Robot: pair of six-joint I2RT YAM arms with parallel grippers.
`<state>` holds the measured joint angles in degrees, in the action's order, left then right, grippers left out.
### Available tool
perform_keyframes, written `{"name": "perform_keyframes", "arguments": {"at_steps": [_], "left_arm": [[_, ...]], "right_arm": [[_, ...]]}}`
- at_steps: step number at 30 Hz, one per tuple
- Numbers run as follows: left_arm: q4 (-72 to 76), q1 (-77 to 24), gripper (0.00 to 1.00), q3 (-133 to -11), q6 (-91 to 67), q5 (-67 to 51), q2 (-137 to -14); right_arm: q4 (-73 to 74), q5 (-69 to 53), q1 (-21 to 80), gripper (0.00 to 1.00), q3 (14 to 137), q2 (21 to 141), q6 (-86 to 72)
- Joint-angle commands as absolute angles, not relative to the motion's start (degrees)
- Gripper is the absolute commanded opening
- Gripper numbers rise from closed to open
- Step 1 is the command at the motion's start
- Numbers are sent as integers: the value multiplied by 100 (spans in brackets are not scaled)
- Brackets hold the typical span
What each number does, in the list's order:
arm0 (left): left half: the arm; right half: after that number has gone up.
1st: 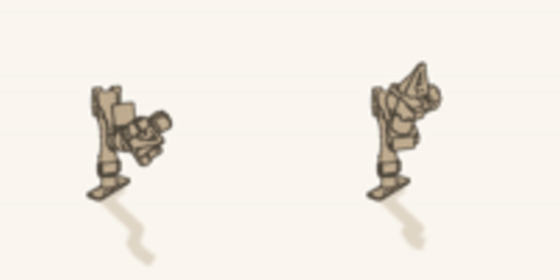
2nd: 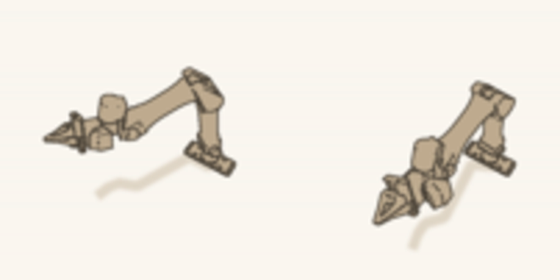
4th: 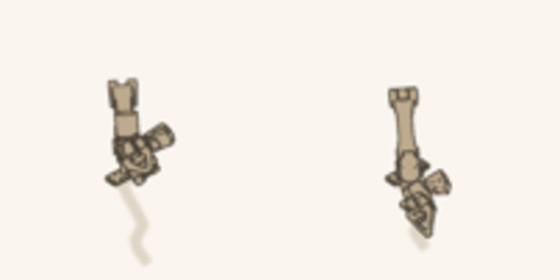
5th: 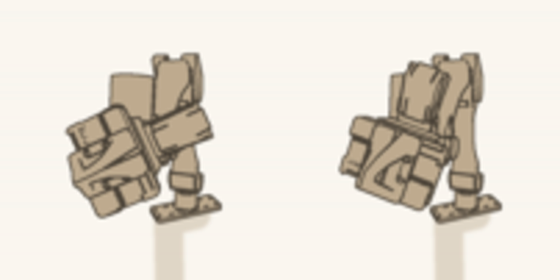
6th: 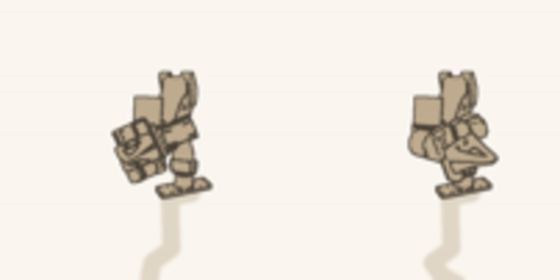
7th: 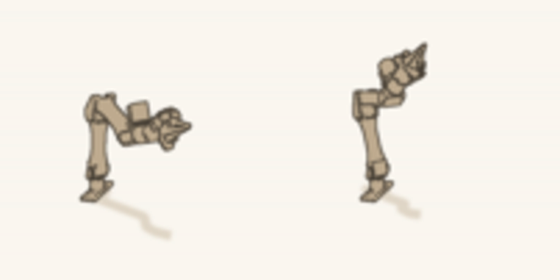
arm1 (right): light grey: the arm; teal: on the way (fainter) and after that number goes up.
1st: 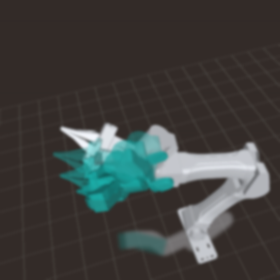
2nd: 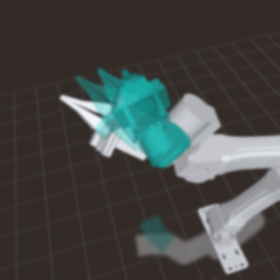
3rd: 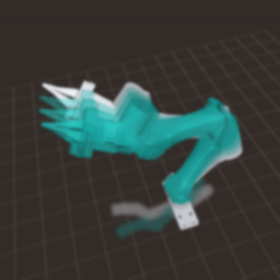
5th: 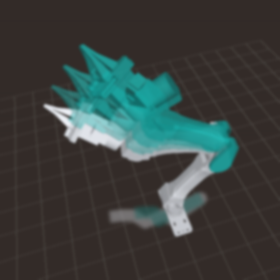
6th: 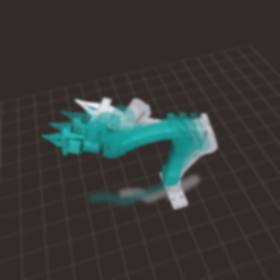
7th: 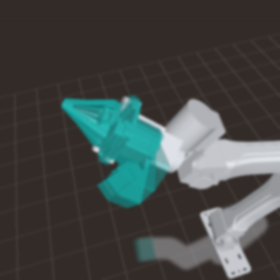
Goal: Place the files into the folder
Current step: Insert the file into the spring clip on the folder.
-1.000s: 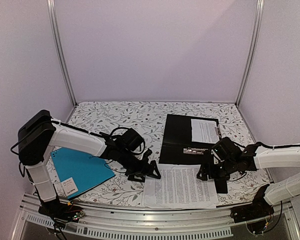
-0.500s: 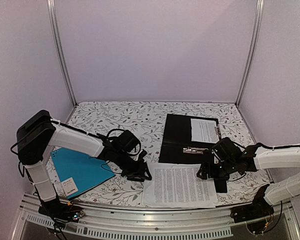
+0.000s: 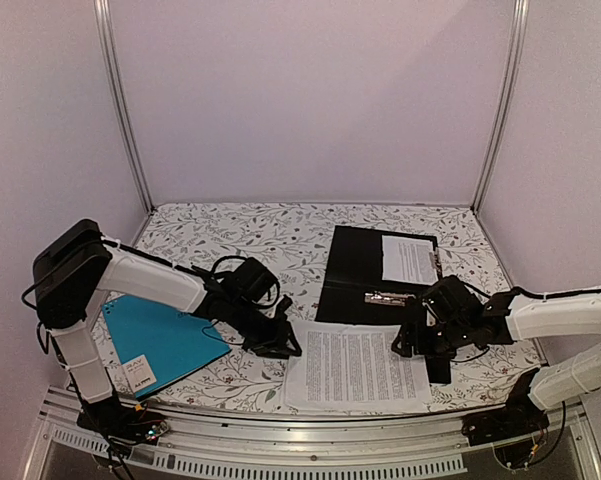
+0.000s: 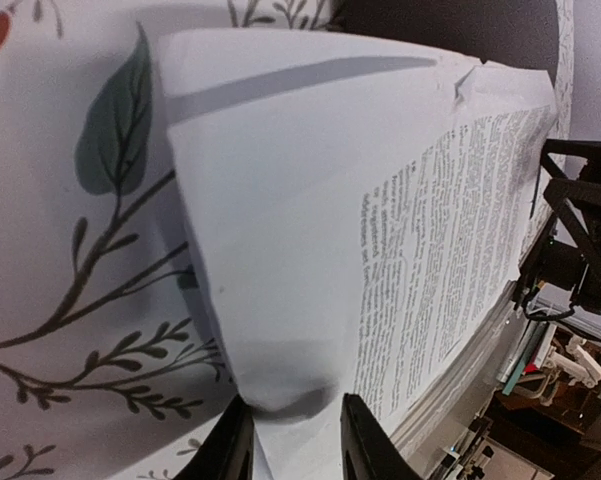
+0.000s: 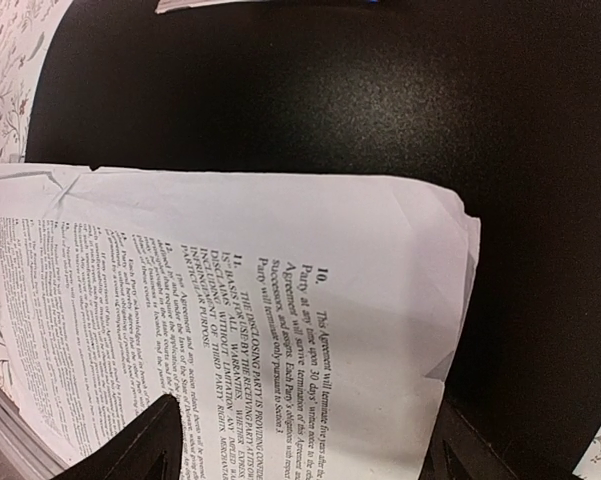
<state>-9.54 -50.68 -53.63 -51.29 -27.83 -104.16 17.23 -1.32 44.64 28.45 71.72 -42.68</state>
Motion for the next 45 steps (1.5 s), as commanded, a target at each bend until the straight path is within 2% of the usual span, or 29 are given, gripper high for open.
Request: {"name": "perform_keyframes", "arguments": {"at_steps": [1, 4, 12, 29, 45], "left_arm": [[-655, -4928, 28, -5247, -5144, -2861, -10324], [-601, -4898, 22, -5230, -5139, -2882, -10310], [-549, -4853, 0, -5314, -5074, -2927, -10369], [-1126, -4737, 0, -5805, -4523, -2750, -10215], [-1495, -4522, 0, -6853, -4152, -2901, -11061]], "right_arm": [[1995, -220, 4559, 85, 2517, 7396, -4433], [1979, -219, 4569, 84, 2487, 7374, -4463], [1990, -220, 4577, 84, 2497, 7350, -4482], [2900, 316, 4579, 91, 2917, 6677, -4345], [4125, 1246, 4483, 95, 3750, 6465, -3987]]}}
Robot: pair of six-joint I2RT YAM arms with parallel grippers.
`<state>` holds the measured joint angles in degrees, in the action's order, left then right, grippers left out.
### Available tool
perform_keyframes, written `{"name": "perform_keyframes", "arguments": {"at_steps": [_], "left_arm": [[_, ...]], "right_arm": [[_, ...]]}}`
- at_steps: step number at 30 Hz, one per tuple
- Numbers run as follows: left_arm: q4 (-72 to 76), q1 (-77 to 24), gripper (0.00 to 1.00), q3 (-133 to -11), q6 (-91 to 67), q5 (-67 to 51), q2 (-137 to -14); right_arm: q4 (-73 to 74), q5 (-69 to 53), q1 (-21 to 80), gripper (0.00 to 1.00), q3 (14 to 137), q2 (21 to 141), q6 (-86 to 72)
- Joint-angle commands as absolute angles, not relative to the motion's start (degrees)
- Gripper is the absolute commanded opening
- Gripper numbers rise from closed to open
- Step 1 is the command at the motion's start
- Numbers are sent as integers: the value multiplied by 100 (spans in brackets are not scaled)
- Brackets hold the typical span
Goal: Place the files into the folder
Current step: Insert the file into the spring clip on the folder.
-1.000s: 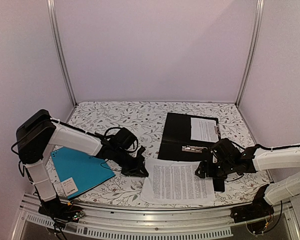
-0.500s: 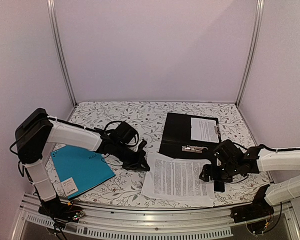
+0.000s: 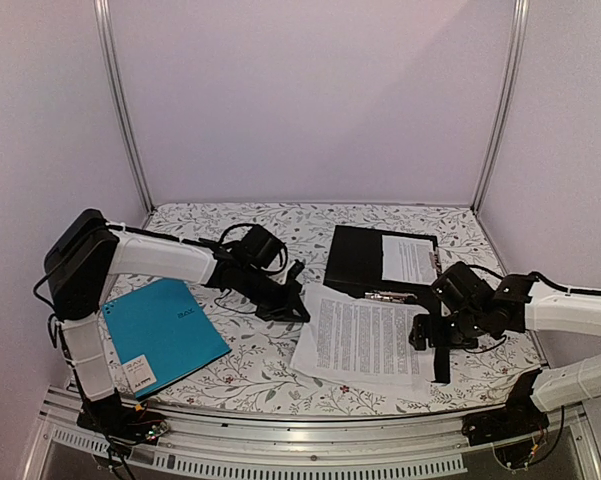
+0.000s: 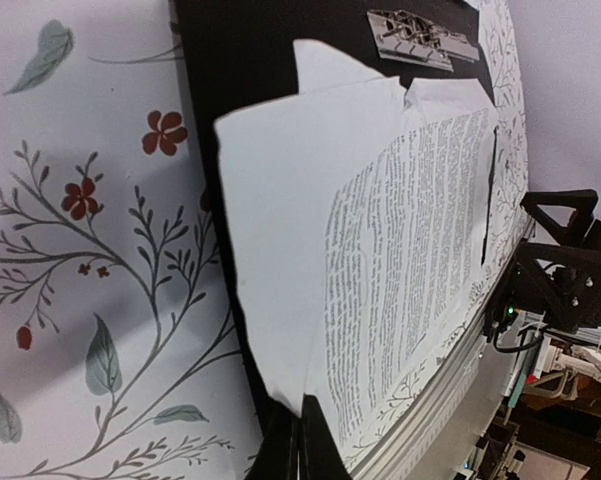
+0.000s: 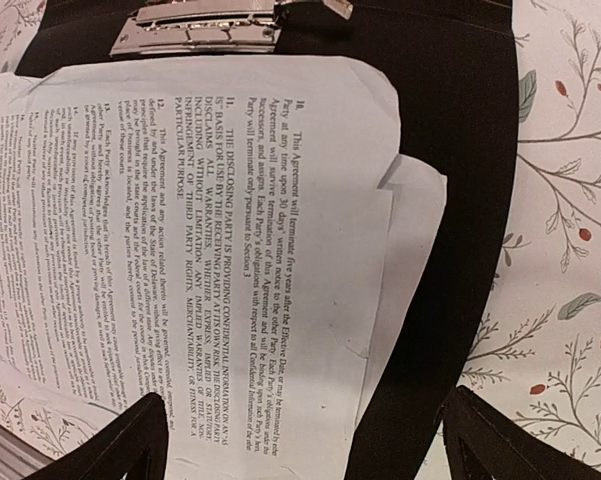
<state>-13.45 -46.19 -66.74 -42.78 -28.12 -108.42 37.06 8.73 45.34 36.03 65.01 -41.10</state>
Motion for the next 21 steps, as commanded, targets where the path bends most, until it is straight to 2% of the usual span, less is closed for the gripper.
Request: {"name": "perform_keyframes", "arguments": {"at_steps": [1, 15, 21], "left_arm": [[-1471, -4526, 0, -6883, -4163, -2921, -11097], [-661, -4520, 0, -6908, -4862, -3139, -11613], [-706, -4518, 0, -6908, -4807, -3032, -11566]], "right_arm": [[4153, 1299, 4467, 95, 3760, 6481, -3969], [3738, 1212, 4028, 95, 3762, 6872, -3759], [3225, 1052, 3949, 92, 3749, 7277, -3649]]}}
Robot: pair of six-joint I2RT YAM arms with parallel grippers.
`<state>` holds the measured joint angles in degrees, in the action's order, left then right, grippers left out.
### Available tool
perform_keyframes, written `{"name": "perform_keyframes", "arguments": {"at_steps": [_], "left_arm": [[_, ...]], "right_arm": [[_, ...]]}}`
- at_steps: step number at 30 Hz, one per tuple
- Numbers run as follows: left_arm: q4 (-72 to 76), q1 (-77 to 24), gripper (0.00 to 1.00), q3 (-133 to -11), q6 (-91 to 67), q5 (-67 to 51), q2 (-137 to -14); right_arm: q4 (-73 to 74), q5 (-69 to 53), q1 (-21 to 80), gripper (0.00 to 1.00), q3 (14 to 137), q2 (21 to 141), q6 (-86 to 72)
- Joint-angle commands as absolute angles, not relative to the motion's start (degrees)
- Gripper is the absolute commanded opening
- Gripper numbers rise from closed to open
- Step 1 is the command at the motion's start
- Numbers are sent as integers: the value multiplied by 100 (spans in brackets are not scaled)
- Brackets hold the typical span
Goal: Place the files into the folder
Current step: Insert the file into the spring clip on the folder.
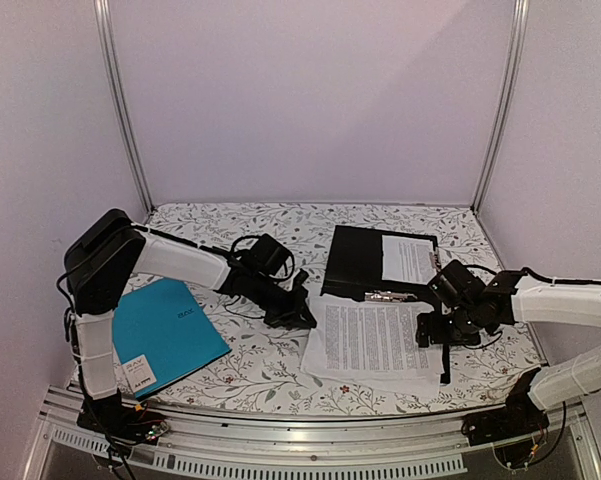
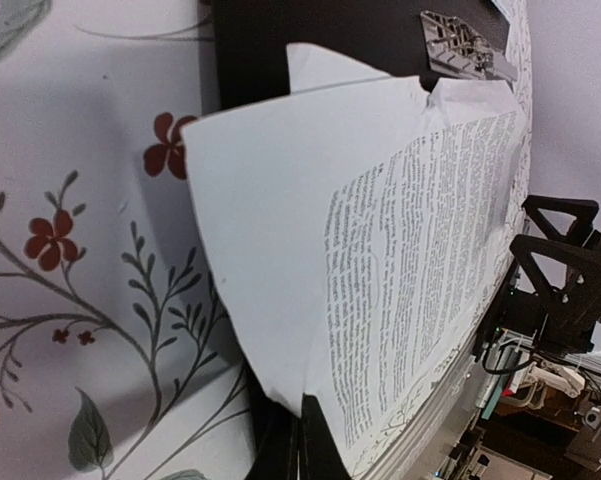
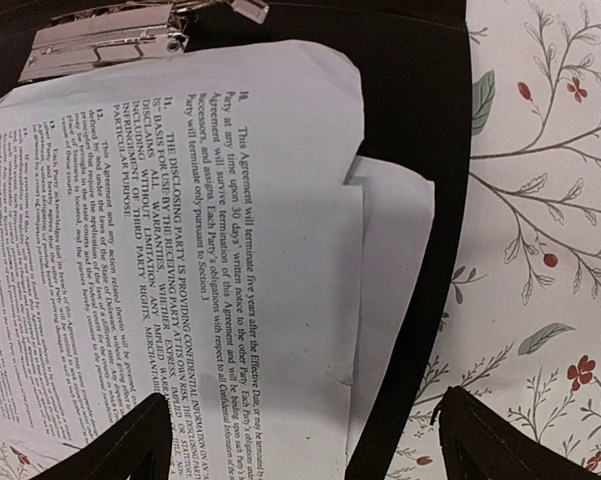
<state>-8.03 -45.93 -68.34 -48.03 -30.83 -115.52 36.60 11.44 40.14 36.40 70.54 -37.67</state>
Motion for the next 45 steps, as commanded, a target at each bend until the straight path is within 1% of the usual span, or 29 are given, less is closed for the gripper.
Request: {"name": "perform_keyframes", "arguments": {"at_steps": [1, 9, 15, 22, 36, 38, 45], "left_arm": [[-738, -4518, 0, -6916, -4781, -3012, -11559], [-847, -4521, 0, -6957, -4672, -2924, -11579], [-1080, -4520, 0, -7107, -4471, -2800, -11582], [-1099, -4518, 0, -7221, -4421, -2736, -11654], [-1202, -4520, 0, -7532, -4362, -2841, -11961], [-1279, -4515, 1, -7602, -4327, -2818, -11993], [-1592, -4521, 12, -7893, -4165, -2762, -12092]], "right_arm": [[3153, 1028, 3922, 91, 3745, 7337, -3640], [2750, 986, 3755, 90, 3850, 7866, -3531], [2620, 978, 3678, 90, 3894, 8050, -3457], [2137, 516, 3315, 86, 3776, 8079, -3352], [2149, 369, 2929, 84, 4167, 8434, -2906], [2198, 394, 2900, 84, 4197, 8466, -2871], [2340, 518, 2882, 84, 4236, 8484, -2822]]}}
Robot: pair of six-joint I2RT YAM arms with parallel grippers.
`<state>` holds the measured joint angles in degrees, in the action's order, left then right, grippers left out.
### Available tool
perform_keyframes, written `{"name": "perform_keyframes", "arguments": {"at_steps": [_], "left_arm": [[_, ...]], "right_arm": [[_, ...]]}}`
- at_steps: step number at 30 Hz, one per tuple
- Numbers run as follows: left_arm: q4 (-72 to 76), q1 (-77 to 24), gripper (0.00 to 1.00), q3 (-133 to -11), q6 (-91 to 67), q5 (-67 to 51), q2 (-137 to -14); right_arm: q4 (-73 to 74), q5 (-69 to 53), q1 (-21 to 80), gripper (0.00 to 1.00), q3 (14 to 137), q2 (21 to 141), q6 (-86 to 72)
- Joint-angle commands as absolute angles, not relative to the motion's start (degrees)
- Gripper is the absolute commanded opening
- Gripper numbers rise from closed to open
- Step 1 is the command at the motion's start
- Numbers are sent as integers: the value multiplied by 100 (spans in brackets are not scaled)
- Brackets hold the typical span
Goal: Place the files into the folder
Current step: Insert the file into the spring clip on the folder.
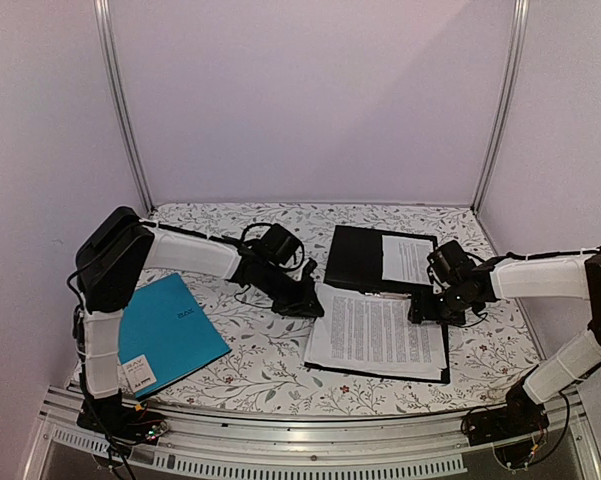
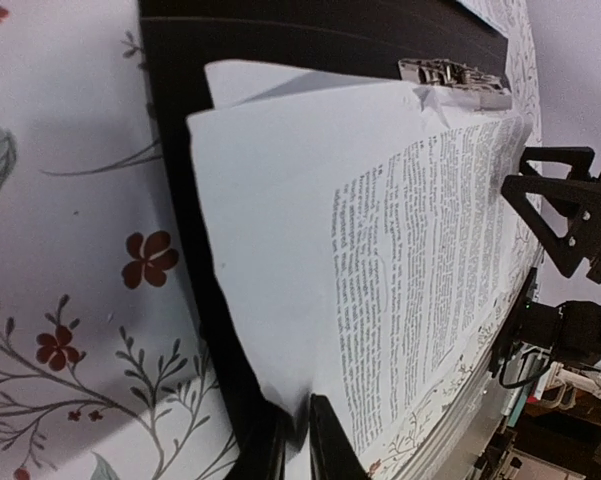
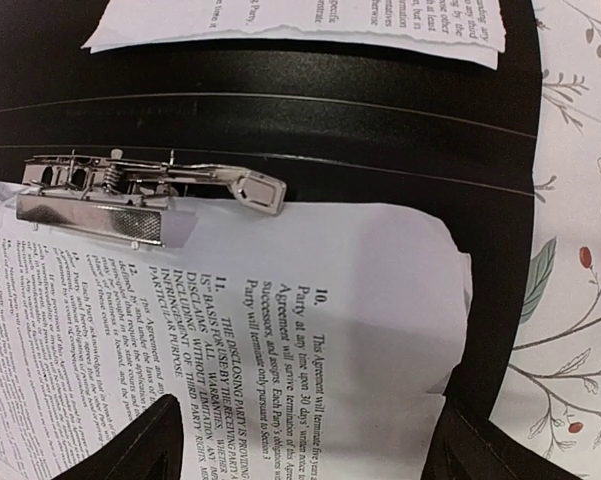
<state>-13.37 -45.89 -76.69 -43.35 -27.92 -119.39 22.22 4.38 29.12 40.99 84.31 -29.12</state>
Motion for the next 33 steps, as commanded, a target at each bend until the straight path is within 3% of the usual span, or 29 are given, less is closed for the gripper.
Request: {"name": "perform_keyframes", "arguments": {"at_steps": [1, 18, 33], "left_arm": [[-1626, -4520, 14, -7923, -4144, -2739, -12100], [-2095, -4517, 34, -8247, -3796, -2428, -12257], [-2356, -4527, 38, -8617, -3588, -2503, -12524]], "right_arm": [[2360, 541, 2882, 84, 4232, 8482, -2828], [2340, 636, 2824, 84, 4394, 8641, -2648], [2361, 611, 2748, 85, 4474, 8680, -2562]]}}
